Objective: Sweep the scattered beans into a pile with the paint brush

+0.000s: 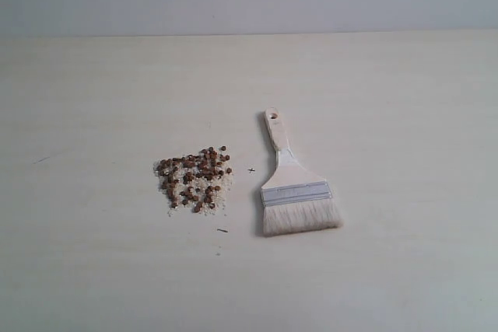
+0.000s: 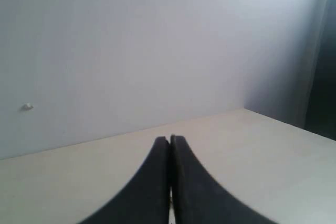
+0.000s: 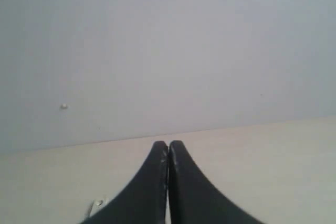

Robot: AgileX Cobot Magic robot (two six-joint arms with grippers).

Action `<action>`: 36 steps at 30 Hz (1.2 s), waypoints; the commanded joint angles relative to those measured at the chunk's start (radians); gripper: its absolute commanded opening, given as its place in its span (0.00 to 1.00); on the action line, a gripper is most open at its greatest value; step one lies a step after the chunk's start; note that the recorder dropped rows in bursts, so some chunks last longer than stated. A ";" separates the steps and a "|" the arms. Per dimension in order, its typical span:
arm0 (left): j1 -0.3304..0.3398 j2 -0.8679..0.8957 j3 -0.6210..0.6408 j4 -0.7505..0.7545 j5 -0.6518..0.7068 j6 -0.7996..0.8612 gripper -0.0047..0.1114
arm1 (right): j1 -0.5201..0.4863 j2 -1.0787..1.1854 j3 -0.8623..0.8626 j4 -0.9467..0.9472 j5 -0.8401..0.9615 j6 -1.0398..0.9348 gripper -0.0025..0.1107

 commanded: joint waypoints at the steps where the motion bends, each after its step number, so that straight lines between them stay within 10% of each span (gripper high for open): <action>1: -0.003 -0.007 0.004 -0.006 -0.002 -0.002 0.04 | -0.006 -0.013 0.007 0.015 0.002 0.101 0.02; 36: -0.003 -0.007 0.004 -0.006 -0.002 -0.003 0.04 | -0.006 -0.013 0.007 0.015 0.001 0.117 0.02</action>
